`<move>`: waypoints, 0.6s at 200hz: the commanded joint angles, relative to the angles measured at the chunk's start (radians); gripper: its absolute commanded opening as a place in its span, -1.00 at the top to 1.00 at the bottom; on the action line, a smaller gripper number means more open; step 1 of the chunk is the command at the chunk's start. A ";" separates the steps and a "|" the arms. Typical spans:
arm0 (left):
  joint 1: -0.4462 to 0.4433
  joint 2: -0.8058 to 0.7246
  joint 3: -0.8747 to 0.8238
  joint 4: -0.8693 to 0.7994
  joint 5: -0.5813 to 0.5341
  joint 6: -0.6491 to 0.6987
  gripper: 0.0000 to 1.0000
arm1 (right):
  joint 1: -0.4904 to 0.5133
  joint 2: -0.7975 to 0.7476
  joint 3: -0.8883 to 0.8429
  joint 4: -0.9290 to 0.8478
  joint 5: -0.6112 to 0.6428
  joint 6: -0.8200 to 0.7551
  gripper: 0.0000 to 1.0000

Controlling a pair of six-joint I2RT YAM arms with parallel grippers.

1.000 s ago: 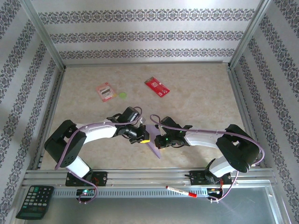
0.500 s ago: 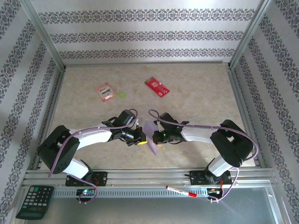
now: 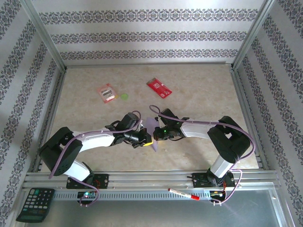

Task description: Fold a paper plane with a square sheet of paper (pick it up from the middle)

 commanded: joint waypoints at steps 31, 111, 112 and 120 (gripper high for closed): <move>-0.052 0.068 -0.056 0.209 -0.042 -0.118 1.00 | -0.011 0.053 -0.037 -0.069 0.036 -0.009 1.00; -0.073 0.137 -0.046 0.284 -0.042 -0.146 1.00 | -0.012 0.050 -0.047 -0.065 0.036 -0.009 1.00; -0.074 0.138 -0.045 0.283 -0.042 -0.146 1.00 | -0.013 0.050 -0.047 -0.064 0.036 -0.008 1.00; -0.075 0.145 -0.042 0.277 -0.041 -0.145 1.00 | -0.012 0.050 -0.047 -0.066 0.036 -0.007 1.00</move>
